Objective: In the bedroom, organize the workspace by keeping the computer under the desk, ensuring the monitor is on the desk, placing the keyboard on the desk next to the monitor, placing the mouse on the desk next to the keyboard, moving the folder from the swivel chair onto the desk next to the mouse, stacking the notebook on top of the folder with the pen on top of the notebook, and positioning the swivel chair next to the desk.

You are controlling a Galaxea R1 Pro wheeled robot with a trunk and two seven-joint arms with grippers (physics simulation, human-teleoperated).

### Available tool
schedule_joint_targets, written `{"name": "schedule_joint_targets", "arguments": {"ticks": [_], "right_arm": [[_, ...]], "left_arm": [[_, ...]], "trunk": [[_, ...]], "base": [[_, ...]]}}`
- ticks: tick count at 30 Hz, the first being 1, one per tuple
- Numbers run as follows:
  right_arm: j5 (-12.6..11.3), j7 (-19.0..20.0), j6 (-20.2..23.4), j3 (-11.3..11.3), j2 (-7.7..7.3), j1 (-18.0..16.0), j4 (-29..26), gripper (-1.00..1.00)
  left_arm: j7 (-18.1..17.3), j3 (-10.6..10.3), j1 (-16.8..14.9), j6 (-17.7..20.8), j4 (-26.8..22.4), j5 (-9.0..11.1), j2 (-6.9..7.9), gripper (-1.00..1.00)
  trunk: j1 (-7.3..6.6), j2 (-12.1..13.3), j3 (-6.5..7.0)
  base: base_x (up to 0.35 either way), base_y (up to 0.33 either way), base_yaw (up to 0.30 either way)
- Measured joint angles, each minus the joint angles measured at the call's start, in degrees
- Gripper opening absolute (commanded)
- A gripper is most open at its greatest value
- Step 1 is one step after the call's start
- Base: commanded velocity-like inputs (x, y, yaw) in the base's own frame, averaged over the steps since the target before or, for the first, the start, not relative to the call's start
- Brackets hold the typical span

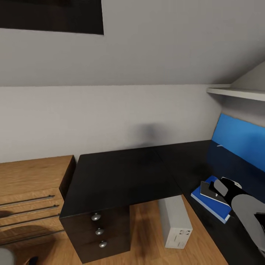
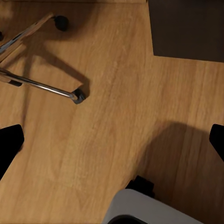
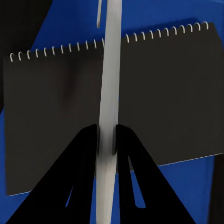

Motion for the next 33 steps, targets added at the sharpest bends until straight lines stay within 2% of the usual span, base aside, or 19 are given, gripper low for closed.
{"name": "schedule_joint_targets", "arguments": {"ticks": [17,18,33], "right_arm": [[0.03,-0.01,-0.09,0.0,0.0,0.0,0.0,-1.0],[0.03,-0.01,-0.09,0.0,0.0,0.0,0.0,1.0],[-0.06,0.15,-0.18,-0.01,0.0,0.0,-0.37,1.0]], "left_arm": [[0.0,0.0,0.0,0.01,0.0,0.0,0.0,1.0],[0.0,0.0,0.0,-0.01,0.0,0.0,0.0,1.0],[0.03,0.08,0.0,-0.07,0.0,0.0,0.0,1.0]], "trunk": [[0.23,-0.42,-0.19],[0.23,-0.42,-0.19],[0.23,-0.42,-0.18]], "base": [[0.0,0.0,0.0],[0.0,0.0,0.0],[0.0,0.0,0.0]]}}
